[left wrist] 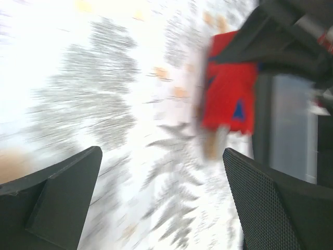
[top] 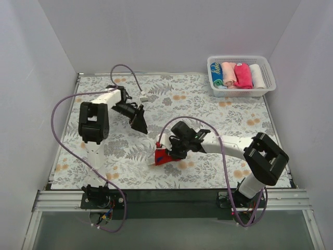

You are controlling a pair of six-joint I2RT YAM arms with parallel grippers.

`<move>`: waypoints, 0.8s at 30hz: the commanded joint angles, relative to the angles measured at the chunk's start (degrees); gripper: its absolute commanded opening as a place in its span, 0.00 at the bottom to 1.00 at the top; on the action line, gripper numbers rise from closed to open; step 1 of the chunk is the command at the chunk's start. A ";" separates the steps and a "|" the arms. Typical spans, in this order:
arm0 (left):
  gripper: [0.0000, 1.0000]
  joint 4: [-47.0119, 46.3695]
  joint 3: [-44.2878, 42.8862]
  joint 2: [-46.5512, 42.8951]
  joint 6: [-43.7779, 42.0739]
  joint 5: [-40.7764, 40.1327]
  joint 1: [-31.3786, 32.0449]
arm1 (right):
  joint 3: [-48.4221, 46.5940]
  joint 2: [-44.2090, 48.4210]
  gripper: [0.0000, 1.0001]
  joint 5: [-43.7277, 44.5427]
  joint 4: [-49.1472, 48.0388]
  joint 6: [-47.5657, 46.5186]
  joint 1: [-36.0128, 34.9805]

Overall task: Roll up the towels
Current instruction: Place the rolled towel into the container

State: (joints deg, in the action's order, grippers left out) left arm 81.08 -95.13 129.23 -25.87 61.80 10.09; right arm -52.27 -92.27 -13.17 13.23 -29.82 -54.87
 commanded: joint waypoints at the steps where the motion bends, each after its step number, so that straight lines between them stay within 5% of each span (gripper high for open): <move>1: 0.98 -8.29 -7.60 -9.85 5.47 -3.60 -3.93 | -2.21 4.19 0.01 -6.15 9.25 3.54 7.39; 9: 0.98 -18.93 -10.69 -21.02 17.77 -6.43 -3.76 | -17.93 3.42 0.01 -13.19 21.11 7.41 34.95; 15: 0.98 -21.32 -18.76 -20.34 24.10 -6.52 -3.76 | -38.41 -4.40 0.01 -15.40 23.59 10.31 53.69; 21: 0.98 -24.82 -14.83 -23.14 27.45 -5.37 -3.67 | -63.34 -18.54 0.01 -10.92 20.09 18.38 65.92; 24: 0.98 -26.76 -9.82 -26.56 27.54 -5.46 -3.76 | -68.30 -23.82 0.01 -4.25 16.15 19.88 67.52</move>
State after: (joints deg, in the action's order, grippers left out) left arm 56.29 -108.01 107.98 -0.32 55.66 6.50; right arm -115.74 -113.80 -22.28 32.91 -14.59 11.94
